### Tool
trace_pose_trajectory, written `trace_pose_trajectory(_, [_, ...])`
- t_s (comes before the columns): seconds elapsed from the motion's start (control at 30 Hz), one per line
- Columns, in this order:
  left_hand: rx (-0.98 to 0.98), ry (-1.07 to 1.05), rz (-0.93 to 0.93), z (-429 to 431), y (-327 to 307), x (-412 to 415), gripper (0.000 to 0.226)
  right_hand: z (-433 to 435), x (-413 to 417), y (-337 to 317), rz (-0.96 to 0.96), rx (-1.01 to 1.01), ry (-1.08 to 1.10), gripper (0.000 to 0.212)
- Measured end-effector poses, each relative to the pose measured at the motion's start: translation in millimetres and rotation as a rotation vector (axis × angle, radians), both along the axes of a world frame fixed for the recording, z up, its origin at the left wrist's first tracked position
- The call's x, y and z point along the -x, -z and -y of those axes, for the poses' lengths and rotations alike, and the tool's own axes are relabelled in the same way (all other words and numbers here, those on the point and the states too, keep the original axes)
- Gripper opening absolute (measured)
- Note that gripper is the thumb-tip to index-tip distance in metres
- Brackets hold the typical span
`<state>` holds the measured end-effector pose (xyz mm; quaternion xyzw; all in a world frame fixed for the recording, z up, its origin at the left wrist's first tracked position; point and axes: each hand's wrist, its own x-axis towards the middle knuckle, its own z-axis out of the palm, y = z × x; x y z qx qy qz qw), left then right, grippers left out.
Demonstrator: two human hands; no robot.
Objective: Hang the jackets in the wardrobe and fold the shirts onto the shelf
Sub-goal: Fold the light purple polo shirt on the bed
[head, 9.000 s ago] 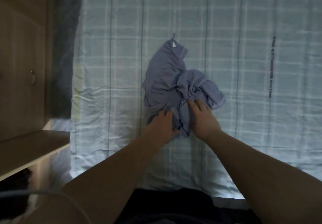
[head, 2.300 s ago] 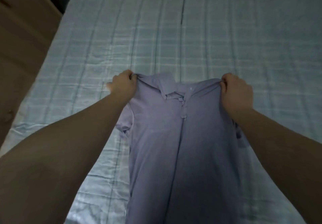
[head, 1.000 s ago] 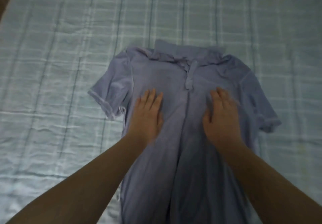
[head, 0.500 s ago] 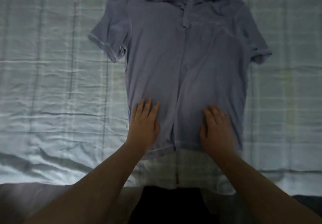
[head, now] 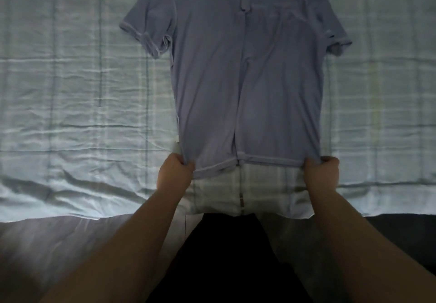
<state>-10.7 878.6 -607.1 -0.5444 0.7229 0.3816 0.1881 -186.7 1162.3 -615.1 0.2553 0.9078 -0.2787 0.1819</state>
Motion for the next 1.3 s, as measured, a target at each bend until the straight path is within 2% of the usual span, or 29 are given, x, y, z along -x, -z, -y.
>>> trace_pose_trajectory(0.1, [-0.051,0.028,-0.040,4,-1,2,0.022,-3,1,1,0.076,0.045,0.066,0.044])
trace_pose_trajectory(0.17, [-0.084,-0.102,-0.136,5,-4,2,0.017,-5,1,0,0.067,0.083,0.107,0.034])
trace_pose_trajectory(0.27, [-0.204,-0.434,-0.311,8,-12,-7,0.017,-13,0,-6,0.019,0.241,0.250,0.022])
trace_pose_trajectory(0.37, [-0.221,-0.515,-0.332,16,-18,-25,0.020,-28,0,-10,-0.019,0.271,0.290,0.027])
trace_pose_trajectory(0.5, [-0.155,-0.411,-0.250,32,-18,-51,0.016,-46,0,-18,-0.055,0.240,0.254,0.024])
trace_pose_trajectory(0.63, [-0.009,-0.236,-0.175,40,-15,-66,0.009,-57,1,-18,-0.053,0.115,0.204,0.033])
trace_pose_trajectory(0.77, [0.058,-0.154,-0.077,46,-4,-70,0.014,-66,6,-5,0.007,0.003,0.158,0.039])
trace_pose_trajectory(0.93, [0.119,-0.031,-0.030,40,0,-67,0.003,-64,6,2,0.055,-0.064,0.007,0.030])
trace_pose_trajectory(1.03, [0.190,-0.015,0.000,36,-7,-60,0.015,-62,8,-5,0.037,-0.130,-0.052,0.028])
trace_pose_trajectory(1.17, [0.316,0.099,0.059,33,-13,-45,0.045,-50,16,-15,-0.061,-0.233,-0.157,0.042])
trace_pose_trajectory(1.3, [0.436,0.269,-0.086,24,-14,-15,0.058,-27,26,-17,-0.125,-0.184,-0.310,0.053])
